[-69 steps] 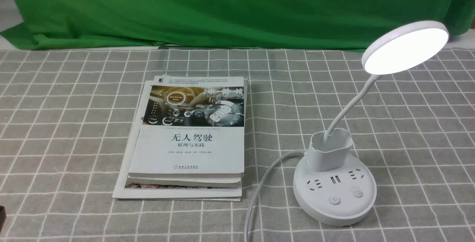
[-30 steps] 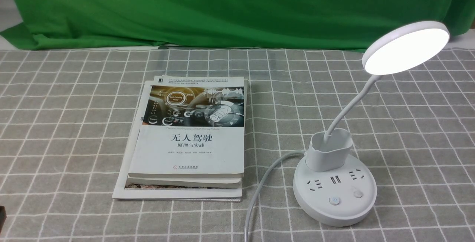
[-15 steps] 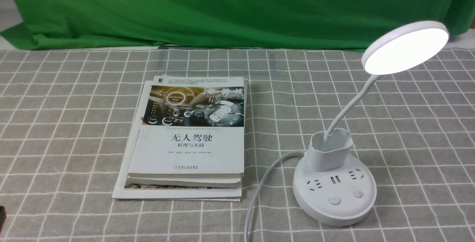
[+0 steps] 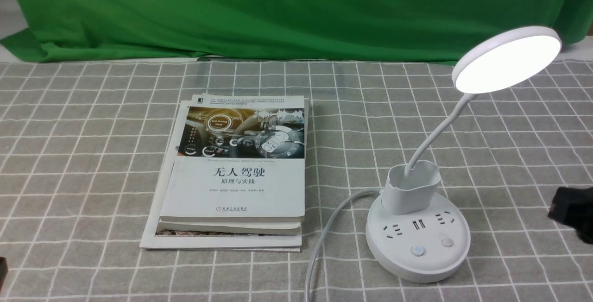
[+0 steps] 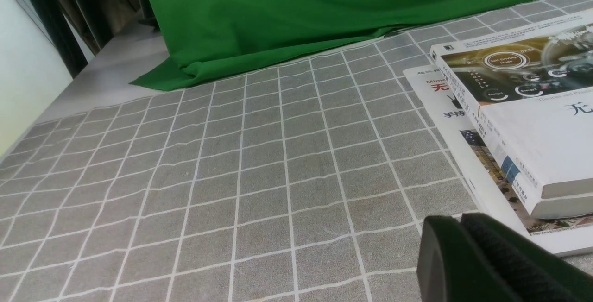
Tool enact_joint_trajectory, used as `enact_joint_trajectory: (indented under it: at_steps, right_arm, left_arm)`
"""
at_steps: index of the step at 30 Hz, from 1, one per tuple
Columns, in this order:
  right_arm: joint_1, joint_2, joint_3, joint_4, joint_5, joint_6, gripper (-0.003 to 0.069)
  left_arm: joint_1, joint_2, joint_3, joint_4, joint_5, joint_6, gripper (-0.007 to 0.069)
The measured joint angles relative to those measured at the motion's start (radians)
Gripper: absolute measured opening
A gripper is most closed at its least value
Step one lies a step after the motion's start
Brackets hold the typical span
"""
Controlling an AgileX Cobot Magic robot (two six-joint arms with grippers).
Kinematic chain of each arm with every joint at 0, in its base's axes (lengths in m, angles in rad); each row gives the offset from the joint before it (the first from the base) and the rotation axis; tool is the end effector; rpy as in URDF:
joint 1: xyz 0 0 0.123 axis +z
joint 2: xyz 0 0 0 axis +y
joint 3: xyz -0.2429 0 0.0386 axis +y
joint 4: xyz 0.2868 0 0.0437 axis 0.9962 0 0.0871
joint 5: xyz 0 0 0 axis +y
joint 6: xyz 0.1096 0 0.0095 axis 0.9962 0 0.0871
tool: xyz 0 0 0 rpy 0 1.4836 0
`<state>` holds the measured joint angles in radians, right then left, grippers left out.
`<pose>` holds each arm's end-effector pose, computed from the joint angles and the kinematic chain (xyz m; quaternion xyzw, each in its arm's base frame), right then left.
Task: Turn off the desk lamp on the grey coffee tablecloth by hand.
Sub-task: 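Press the power button on the lamp base to turn the lamp off with the right gripper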
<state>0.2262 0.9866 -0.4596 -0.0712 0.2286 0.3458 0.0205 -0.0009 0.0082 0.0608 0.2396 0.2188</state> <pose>0.2483 0.0553 0.1722 0.0261 0.8994 0.1015 0.4244 0.1527 0.0047 0.1855 0.0930 0.7554 0.1018 0.6406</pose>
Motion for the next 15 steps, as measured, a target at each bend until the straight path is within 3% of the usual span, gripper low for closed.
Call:
enact_joint_trajectory:
  at_steps: [9, 15]
  right_arm:
    - [0.173, 0.343, -0.251, 0.002, 0.263, -0.078, 0.0085]
    - [0.220, 0.459, -0.320, 0.002, 0.283, -0.081, 0.0085]
  left_arm:
    - [0.000, 0.000, 0.000, 0.000, 0.000, 0.000, 0.0020]
    - [0.000, 0.000, 0.000, 0.000, 0.000, 0.000, 0.0020]
